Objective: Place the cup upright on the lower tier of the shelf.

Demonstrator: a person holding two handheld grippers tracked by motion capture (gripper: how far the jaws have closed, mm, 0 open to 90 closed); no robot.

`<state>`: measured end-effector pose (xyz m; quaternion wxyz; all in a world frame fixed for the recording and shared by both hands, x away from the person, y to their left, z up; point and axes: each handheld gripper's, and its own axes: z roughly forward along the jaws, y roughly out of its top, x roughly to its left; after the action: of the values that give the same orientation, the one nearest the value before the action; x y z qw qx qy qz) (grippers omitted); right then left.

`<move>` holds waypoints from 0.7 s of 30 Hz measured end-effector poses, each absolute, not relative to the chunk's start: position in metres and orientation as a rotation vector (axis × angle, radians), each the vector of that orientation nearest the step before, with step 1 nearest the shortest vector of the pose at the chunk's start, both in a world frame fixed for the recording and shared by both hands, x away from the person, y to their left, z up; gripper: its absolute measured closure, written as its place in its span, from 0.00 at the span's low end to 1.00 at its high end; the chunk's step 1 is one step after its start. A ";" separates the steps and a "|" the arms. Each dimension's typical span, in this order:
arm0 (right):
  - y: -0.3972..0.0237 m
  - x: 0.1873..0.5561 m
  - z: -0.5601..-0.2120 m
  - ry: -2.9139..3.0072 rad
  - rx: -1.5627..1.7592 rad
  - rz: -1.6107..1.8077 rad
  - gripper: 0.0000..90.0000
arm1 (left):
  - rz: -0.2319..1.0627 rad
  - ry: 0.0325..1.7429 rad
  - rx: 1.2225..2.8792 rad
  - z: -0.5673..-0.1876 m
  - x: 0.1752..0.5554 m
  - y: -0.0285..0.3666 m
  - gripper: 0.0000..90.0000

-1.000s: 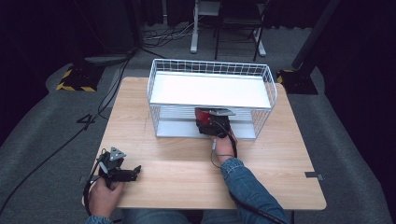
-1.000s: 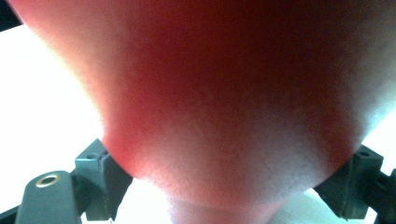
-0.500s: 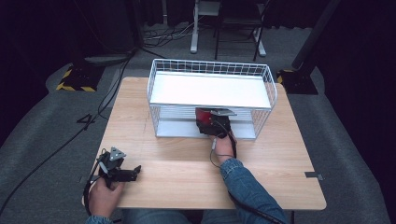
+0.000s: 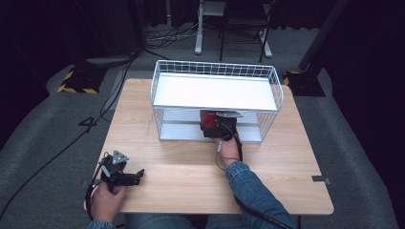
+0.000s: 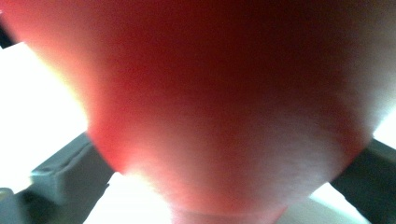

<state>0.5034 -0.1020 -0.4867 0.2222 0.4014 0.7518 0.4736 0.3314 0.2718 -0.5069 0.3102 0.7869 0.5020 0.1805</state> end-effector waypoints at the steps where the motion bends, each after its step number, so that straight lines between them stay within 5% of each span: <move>1: -0.103 0.504 -0.487 2.076 1.108 1.309 0.00 | 0.477 1.326 2.078 -0.507 0.331 0.272 0.02; 21: -0.131 0.482 -0.468 2.084 1.069 1.312 0.00 | 0.476 1.326 2.078 -0.507 0.331 0.272 0.02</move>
<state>0.4824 -0.1305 -0.4679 0.2265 0.3878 0.7562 0.4759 0.3313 0.2718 -0.5069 0.3102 0.7869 0.5020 0.1804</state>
